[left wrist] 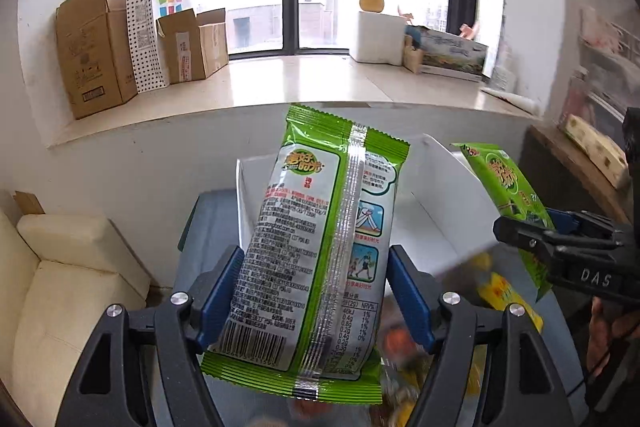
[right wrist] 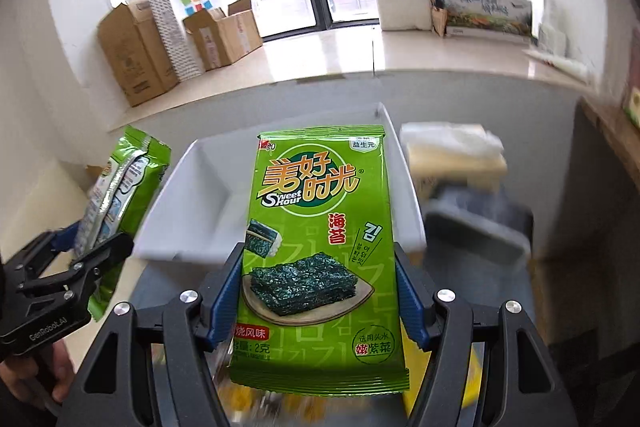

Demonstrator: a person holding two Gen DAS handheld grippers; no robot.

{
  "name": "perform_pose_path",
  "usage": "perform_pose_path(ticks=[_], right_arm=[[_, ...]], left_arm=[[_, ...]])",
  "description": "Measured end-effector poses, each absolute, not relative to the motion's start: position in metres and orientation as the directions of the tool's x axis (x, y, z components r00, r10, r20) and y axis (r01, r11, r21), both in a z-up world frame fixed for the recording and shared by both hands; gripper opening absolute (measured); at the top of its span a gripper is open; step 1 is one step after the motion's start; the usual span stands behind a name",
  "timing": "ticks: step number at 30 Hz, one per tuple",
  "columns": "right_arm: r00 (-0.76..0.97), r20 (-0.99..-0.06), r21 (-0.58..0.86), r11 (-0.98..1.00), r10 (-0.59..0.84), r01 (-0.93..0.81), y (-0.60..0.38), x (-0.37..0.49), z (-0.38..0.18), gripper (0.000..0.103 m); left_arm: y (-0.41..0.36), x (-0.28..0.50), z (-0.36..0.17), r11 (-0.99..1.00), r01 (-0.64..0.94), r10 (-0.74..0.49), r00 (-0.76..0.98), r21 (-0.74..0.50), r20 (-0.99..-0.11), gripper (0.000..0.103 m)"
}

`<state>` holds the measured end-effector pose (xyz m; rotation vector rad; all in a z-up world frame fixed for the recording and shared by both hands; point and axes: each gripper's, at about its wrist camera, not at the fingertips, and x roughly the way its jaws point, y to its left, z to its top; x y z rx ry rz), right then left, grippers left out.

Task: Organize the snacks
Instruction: 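Carry both packs into the white box and open both grippers, then move the right gripper to the yellow pouch and grasp it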

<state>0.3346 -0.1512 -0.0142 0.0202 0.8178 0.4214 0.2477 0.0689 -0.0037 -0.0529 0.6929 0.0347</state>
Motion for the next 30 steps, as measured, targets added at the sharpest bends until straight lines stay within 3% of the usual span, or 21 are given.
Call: perform_pose_path(ticks=[6,7,8,9,10,14,20,30], right_arm=[[0.589,-0.729,0.137,0.917,0.350,-0.375,-0.120,0.388,-0.019,0.073],[0.585,-0.735,0.130,0.919,0.342,-0.373,-0.115,0.394,-0.019,0.077],[0.579,-0.742,0.129,0.919,0.338,-0.372,-0.114,0.398,-0.020,0.083],[0.566,-0.751,0.133,0.918,0.340,-0.374,-0.113,0.400,-0.021,0.097],[0.561,-0.756,0.130,0.917,0.337,-0.377,-0.113,0.401,-0.022,0.103],[0.595,-0.748,0.078,0.930,0.293,-0.359,-0.115,0.398,-0.023,0.103],[0.562,-0.749,0.170,0.922,0.350,-0.348,-0.126,0.392,-0.026,0.103],[0.596,-0.713,0.159,0.914,0.369,-0.374,-0.147,0.335,-0.018,0.103]], left_arm=[[0.088,0.319,-0.025,0.994,-0.079,0.001,0.717,-0.080,-0.697,0.077],[0.090,0.327,-0.030,0.992,-0.062,-0.032,0.707,-0.106,-0.707,0.079],[0.091,0.330,-0.032,0.992,-0.060,-0.040,0.701,-0.115,-0.712,0.087],[0.091,0.331,-0.033,0.992,-0.066,-0.033,0.704,-0.111,-0.710,0.100],[0.091,0.329,-0.032,0.993,-0.070,-0.020,0.710,-0.099,-0.704,0.103],[0.090,0.328,-0.034,0.997,-0.059,0.007,0.706,-0.049,-0.708,0.103],[0.097,0.317,-0.031,0.994,-0.084,0.011,0.717,-0.070,-0.697,0.103],[0.084,0.250,-0.015,0.999,-0.043,0.023,0.777,-0.016,-0.629,0.103]])
